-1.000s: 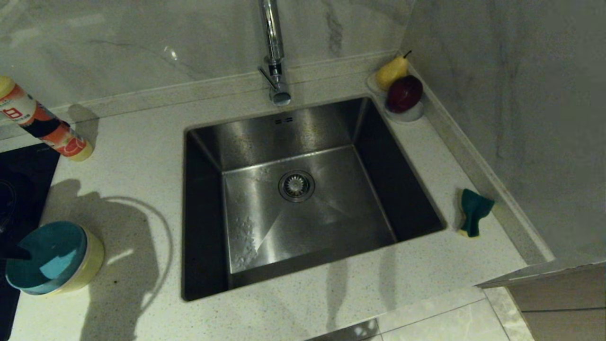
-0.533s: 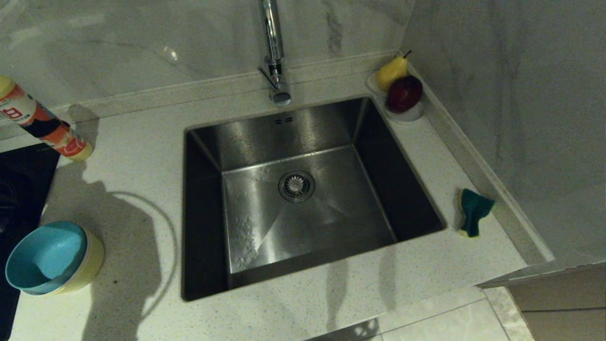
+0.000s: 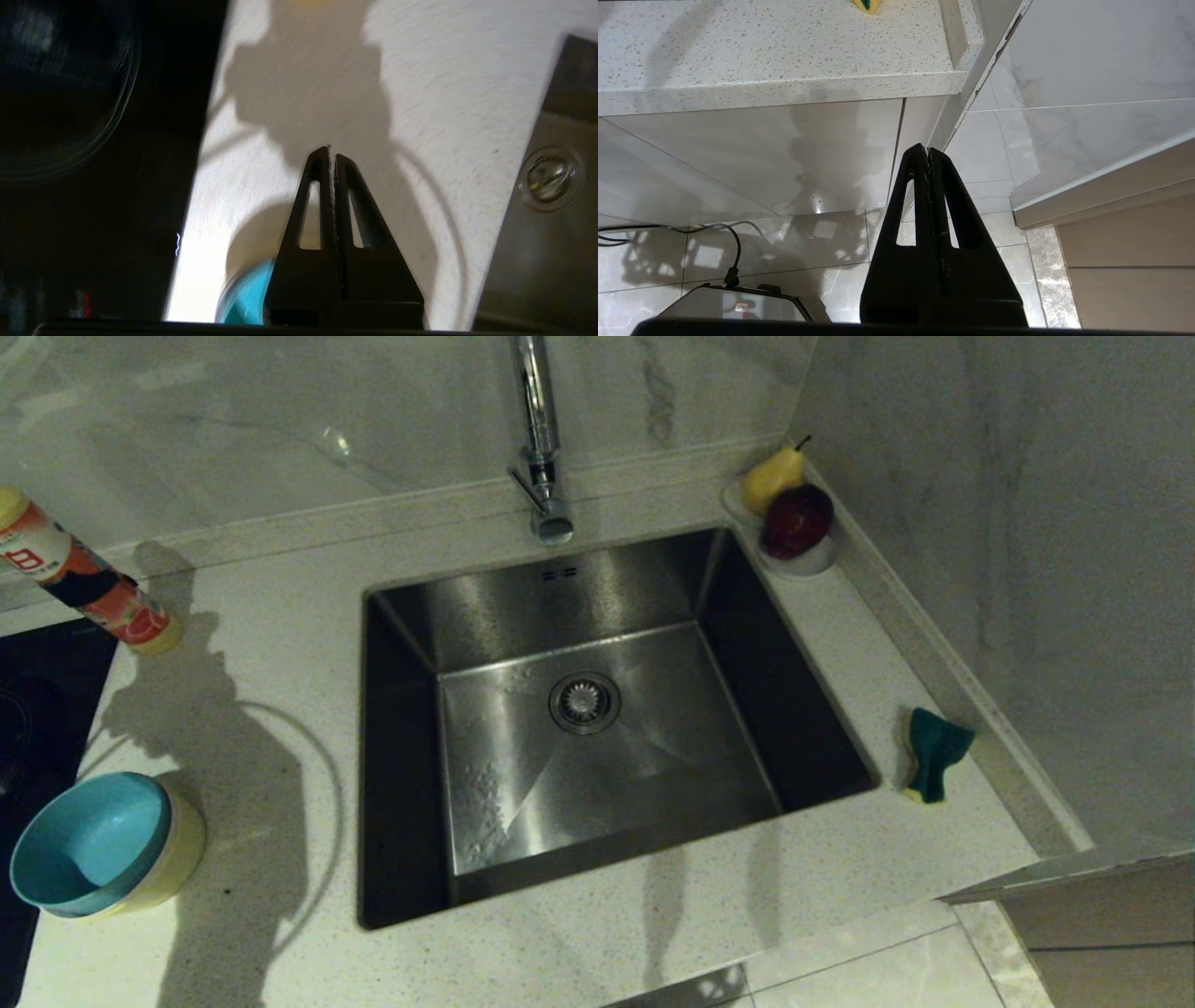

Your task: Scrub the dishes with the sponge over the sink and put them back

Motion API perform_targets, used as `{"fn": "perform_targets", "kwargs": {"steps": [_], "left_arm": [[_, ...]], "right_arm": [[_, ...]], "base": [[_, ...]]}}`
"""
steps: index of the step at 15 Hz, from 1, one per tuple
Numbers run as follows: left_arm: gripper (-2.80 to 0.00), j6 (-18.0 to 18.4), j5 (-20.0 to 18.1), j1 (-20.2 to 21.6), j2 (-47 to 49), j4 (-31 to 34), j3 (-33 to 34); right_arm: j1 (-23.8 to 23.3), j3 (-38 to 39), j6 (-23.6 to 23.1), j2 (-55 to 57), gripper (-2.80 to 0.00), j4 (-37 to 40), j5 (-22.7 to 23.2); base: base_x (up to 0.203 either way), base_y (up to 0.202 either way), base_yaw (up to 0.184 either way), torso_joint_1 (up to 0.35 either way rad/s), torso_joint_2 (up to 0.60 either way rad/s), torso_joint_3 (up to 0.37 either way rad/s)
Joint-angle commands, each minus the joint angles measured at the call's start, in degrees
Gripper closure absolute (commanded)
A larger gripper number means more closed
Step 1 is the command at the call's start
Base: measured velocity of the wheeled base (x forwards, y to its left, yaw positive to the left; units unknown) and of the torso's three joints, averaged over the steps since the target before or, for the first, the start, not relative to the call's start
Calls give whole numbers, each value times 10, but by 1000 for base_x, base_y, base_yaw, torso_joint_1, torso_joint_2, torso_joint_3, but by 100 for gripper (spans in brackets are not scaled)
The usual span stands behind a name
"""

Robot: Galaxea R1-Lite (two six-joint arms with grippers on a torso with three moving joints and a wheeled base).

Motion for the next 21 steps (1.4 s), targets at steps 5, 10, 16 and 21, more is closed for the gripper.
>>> {"fn": "perform_targets", "kwargs": {"steps": [5,10,16,21], "left_arm": [[0,76,114,-157,16,-147,37],[0,93,120,-263,-102,-153,92],[0,95,71,-279,-334,-152,244],[0,83,56,-280,-459,-151,339]], "right_arm": [[0,0,0,-1,0,0,0],[0,0,0,-2,0,0,0],[0,0,0,-2,0,0,0],[0,0,0,-2,0,0,0]], "base": [[0,0,0,0,0,0],[0,0,0,0,0,0],[0,0,0,0,0,0],[0,0,0,0,0,0]]}}
